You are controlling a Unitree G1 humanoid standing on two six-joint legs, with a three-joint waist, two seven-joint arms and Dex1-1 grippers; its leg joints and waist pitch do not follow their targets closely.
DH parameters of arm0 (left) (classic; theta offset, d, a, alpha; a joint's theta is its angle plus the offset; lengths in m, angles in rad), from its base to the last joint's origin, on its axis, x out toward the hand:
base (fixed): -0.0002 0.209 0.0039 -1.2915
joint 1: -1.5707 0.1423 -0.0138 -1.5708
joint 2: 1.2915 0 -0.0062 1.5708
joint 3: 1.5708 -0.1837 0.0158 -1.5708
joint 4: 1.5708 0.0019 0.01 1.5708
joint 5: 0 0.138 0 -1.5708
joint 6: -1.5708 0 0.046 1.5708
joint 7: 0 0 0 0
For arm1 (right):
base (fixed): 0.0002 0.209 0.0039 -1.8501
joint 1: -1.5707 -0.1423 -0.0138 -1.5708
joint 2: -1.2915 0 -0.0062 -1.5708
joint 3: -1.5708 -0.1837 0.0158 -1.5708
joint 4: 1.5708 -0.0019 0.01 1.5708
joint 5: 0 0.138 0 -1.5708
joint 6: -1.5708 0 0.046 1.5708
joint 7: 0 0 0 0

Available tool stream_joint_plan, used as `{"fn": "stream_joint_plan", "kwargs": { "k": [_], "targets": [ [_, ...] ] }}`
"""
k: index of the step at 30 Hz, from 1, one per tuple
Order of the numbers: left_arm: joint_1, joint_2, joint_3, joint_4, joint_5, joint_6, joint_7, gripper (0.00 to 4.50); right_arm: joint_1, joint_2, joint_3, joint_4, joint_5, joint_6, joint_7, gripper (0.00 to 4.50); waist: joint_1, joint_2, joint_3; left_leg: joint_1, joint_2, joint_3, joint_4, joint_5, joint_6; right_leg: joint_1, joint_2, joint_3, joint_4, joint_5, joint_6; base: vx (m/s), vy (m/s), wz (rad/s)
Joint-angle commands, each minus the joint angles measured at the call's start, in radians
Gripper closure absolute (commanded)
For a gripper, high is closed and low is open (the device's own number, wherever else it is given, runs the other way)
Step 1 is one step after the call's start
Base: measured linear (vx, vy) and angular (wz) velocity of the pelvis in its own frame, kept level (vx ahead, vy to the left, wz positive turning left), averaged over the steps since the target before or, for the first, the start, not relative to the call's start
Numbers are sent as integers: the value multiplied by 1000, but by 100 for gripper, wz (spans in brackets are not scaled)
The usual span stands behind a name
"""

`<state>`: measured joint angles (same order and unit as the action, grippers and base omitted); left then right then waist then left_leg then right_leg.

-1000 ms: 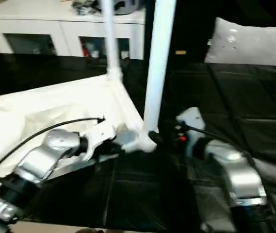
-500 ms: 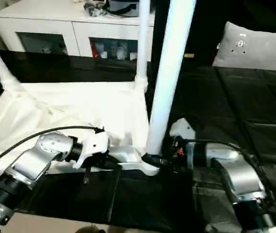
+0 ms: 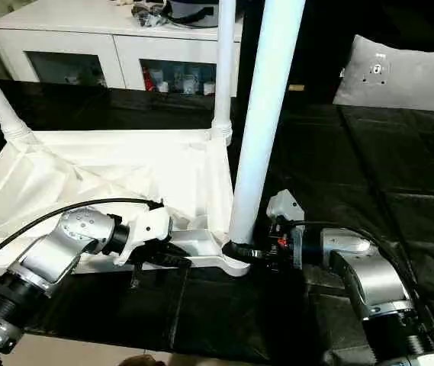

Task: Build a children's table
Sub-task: Rotate leg to tighten

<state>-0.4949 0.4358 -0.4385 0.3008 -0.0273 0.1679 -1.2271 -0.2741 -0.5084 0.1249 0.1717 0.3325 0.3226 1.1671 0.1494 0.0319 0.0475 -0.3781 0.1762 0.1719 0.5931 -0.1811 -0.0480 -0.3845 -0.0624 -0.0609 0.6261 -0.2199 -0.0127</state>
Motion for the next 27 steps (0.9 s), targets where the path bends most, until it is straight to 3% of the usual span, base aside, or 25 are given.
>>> {"fn": "stream_joint_plan", "kwargs": {
  "k": [1, 2, 7, 8, 11, 13, 15, 18, 21, 22, 27],
  "targets": [
    [-21, -16, 19, -26, -38, -13, -21, 450, -1, 11, 5, 23, 6, 16, 6, 206, 0, -9, -63, 14, 59, -19, -63, -150, 51, 43, -92, 50, -75, -105, -226, 0, 0, 0],
    [-19, -28, 32, -35, -50, 29, 1, 450, 3, 21, -1, 31, 16, 29, -8, 206, -2, -14, -62, 14, 60, -19, -64, -152, 51, 44, -92, 49, -75, -110, -225, 0, 0, 0],
    [-12, -67, 60, -73, -51, 150, 97, 450, -9, 100, -19, 87, -53, 60, -227, 206, -11, -11, -57, 16, 57, -21, -70, -187, 23, 40, -93, 49, -81, -195, -218, 0, 0, 0],
    [-13, -84, 67, -76, -44, 173, 135, 450, -23, 125, -29, 113, -65, 62, -281, 206, -17, -6, -55, 19, 57, -23, -73, -213, 9, 38, -94, 49, -85, -230, -213, 0, 0, 0],
    [-33, -187, 113, -68, -17, 292, 323, 450, -91, 248, -109, 243, -83, 88, -559, 206, -42, -6, -53, 19, 55, -26, -78, -247, -24, 39, -92, 48, -87, -261, -209, 0, 0, 0],
    [-48, -244, 132, -65, -8, 338, 407, 450, -95, 291, -124, 221, -130, 101, -704, 206, -51, -8, -54, 18, 52, -26, -77, -232, -27, 42, -93, 49, -92, -265, -196, 0, 0, 0],
    [-59, -286, 142, -57, 8, 352, 475, 450, -90, 326, -124, 186, -145, 106, -759, 206, -55, -9, -58, 16, 51, -25, -74, -197, -21, 44, -88, 51, -87, -196, -196, 0, 0, 0],
    [-64, -312, 136, -50, 11, 337, 499, 450, -79, 354, -116, 145, -164, 78, -790, 206, -50, -10, -64, 10, 46, -19, -65, -121, 21, 47, -86, 52, -81, -65, -202, 0, 0, 0],
    [-63, -314, 135, -67, 9, 347, 502, 450, -71, 373, -131, 122, -134, 82, -783, 206, -46, -8, -62, 11, 48, -19, -67, -127, 33, 47, -86, 50, -82, -68, -203, 0, 0, 0],
    [-62, -316, 136, -74, 13, 357, 507, 450, -73, 380, -135, 122, -131, 84, -790, 150, -46, -8, -62, 12, 49, -20, -68, -134, 31, 47, -86, 50, -83, -78, -202, 0, 0, 0],
    [-55, -270, 129, -71, 40, 318, 501, 450, -40, 360, -126, 35, -109, 96, -756, 110, -47, -5, -58, 15, 53, -22, -75, -175, 12, 45, -85, 50, -87, -119, -189, 0, 0, 0]
  ]
}}
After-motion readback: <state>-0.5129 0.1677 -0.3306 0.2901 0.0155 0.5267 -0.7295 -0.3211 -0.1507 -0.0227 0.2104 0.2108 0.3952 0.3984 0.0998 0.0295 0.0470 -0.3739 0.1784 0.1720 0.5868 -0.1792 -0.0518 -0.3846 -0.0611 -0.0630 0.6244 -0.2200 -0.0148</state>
